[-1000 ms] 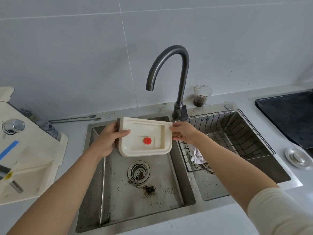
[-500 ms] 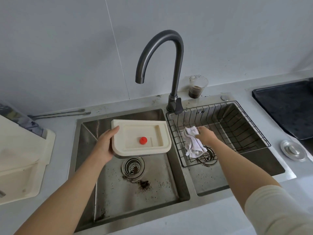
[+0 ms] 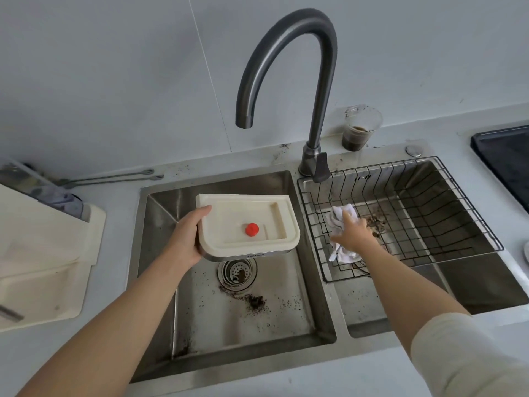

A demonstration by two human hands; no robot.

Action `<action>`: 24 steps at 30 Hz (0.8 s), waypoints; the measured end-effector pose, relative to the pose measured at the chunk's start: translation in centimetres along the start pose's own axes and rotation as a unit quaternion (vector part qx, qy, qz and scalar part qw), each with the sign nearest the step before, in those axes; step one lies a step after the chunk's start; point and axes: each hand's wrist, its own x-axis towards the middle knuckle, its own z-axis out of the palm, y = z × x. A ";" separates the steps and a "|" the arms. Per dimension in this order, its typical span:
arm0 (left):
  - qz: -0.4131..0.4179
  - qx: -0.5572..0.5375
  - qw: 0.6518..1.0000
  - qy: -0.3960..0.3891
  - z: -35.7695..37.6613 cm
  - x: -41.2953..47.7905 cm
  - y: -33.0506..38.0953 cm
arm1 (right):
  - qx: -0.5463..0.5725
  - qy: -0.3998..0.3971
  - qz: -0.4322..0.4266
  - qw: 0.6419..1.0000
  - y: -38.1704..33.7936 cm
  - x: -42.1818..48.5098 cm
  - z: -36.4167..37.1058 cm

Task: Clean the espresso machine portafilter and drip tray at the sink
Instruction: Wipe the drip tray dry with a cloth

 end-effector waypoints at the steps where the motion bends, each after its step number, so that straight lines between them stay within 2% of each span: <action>1: 0.001 0.007 1.000 0.000 -0.1 0.2 0.1 | -0.002 0.002 0.001 1.000 0.0 0.2 0.2; 7: 0.021 0.050 0.998 -0.008 -0.8 0.6 0.2 | -0.003 0.060 0.000 0.998 -0.3 0.5 1.4; 10: 0.027 0.048 0.998 -0.019 -0.7 0.6 0.4 | 0.033 0.064 -0.006 0.997 0.1 0.8 0.9; 13: 0.034 0.029 0.999 -0.026 -0.3 0.4 0.5 | 0.153 0.060 -0.009 0.986 0.1 0.5 -0.2; 16: 0.033 0.018 0.998 -0.046 0.3 0.1 0.6 | 0.314 0.032 -0.001 0.949 -1.2 -0.9 -1.5; 20: 0.032 0.026 0.998 -0.038 0.5 0.2 0.3 | 0.433 -0.004 -0.081 0.898 -5.1 -4.7 -3.5; 24: 0.049 0.035 0.998 -0.004 0.7 -0.1 0.4 | 0.419 -0.010 -0.206 0.884 -10.0 -9.2 -4.6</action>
